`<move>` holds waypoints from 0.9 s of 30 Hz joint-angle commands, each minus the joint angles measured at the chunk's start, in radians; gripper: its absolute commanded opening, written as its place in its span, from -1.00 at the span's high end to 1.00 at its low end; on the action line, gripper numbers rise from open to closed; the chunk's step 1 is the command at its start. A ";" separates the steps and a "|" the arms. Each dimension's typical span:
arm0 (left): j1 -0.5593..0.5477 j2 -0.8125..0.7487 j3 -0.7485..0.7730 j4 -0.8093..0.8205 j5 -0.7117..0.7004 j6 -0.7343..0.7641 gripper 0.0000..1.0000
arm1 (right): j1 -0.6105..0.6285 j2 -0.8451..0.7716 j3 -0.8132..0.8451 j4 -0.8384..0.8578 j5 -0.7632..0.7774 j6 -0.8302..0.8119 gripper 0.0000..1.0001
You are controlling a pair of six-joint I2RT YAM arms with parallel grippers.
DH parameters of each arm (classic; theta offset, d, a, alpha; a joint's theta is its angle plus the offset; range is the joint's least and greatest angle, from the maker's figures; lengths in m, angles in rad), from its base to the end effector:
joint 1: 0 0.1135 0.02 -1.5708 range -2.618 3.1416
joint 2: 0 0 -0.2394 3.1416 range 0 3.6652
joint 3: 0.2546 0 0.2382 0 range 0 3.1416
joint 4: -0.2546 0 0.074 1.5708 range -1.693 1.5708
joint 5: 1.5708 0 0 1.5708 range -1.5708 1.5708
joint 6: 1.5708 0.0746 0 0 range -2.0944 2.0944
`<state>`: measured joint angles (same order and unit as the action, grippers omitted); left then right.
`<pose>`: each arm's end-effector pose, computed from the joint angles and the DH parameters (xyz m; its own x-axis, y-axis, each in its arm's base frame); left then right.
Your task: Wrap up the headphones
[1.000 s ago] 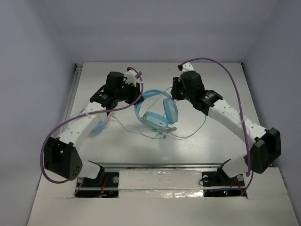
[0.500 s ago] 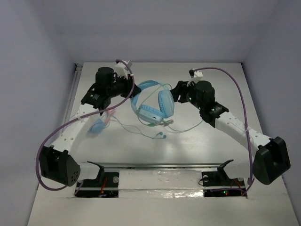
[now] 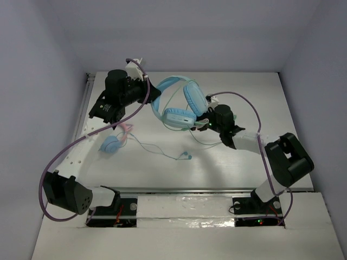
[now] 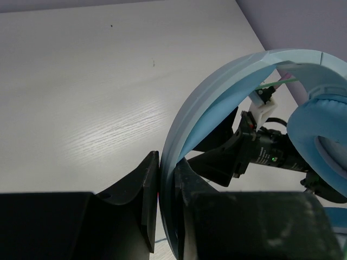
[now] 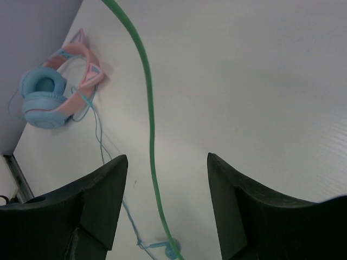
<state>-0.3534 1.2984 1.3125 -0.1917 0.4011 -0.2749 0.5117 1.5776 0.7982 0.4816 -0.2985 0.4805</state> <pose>0.2955 -0.1400 0.3821 -0.3439 -0.1395 -0.9286 0.6087 0.7199 -0.3336 0.3090 0.1987 0.1909 -0.5565 0.1942 -0.8078 -0.5141 0.6833 0.5184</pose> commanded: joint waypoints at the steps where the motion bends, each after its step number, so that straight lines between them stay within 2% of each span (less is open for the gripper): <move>1: -0.002 -0.019 0.076 0.054 -0.011 -0.073 1.00 | -0.004 0.013 -0.033 0.164 -0.033 0.043 -0.32; 7: -0.002 -0.011 0.085 0.116 -0.016 -0.139 1.00 | -0.004 0.033 -0.108 0.239 -0.042 0.095 -0.16; 10: -0.002 -0.004 0.085 0.153 -0.022 -0.177 1.00 | -0.004 0.050 -0.131 0.244 -0.048 0.116 0.05; 12: 0.008 0.007 0.083 0.169 -0.022 -0.198 1.00 | -0.004 0.064 -0.146 0.267 -0.071 0.141 0.27; 14: 0.019 0.009 0.073 0.196 -0.025 -0.239 1.00 | -0.004 0.068 -0.152 0.265 -0.076 0.150 0.59; 16: 0.040 0.006 0.048 0.247 -0.031 -0.276 1.00 | -0.004 0.062 -0.155 0.246 -0.082 0.152 0.78; 19: 0.041 0.001 0.033 0.279 -0.077 -0.300 1.00 | -0.004 0.056 -0.162 0.233 -0.103 0.158 0.95; 23: 0.064 0.002 -0.030 0.385 -0.122 -0.400 1.00 | 0.010 0.033 -0.206 0.265 -0.145 0.190 1.00; 27: 0.073 0.032 -0.094 0.466 -0.205 -0.475 1.00 | 0.054 -0.011 -0.223 0.210 -0.159 0.193 1.00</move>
<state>-0.2871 1.3357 1.2377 0.0662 0.2607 -0.6106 0.5236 1.6173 0.5869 0.6788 -0.4194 0.6632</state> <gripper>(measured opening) 0.095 0.028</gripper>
